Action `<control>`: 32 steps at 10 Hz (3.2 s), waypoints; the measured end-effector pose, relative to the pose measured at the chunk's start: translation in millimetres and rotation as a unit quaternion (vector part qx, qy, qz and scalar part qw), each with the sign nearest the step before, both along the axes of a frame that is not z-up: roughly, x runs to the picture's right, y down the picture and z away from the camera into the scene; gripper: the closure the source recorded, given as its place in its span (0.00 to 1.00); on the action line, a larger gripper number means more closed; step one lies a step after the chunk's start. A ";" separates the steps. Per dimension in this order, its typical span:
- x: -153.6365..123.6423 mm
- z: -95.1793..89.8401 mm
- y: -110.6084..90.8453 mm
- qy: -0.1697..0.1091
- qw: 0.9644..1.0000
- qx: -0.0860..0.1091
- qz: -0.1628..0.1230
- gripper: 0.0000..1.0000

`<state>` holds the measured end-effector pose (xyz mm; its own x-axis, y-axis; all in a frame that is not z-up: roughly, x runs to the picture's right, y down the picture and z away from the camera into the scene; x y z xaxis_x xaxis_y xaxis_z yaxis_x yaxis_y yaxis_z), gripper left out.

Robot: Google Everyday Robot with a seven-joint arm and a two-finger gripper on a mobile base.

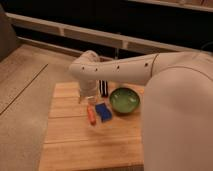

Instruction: Place the white sponge in the ceramic bowl

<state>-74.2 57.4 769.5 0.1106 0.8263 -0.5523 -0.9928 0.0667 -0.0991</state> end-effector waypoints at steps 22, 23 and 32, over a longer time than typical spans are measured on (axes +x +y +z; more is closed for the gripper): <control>75.7 67.5 94.4 0.139 0.982 -0.126 0.000 0.35; 78.3 71.5 96.6 0.137 0.982 -0.130 -0.001 0.35; 54.6 104.1 89.2 0.017 0.993 -0.115 0.019 0.35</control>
<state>-19.6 146.6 873.6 0.0596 0.6805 -0.7303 -0.9973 0.0089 -0.0731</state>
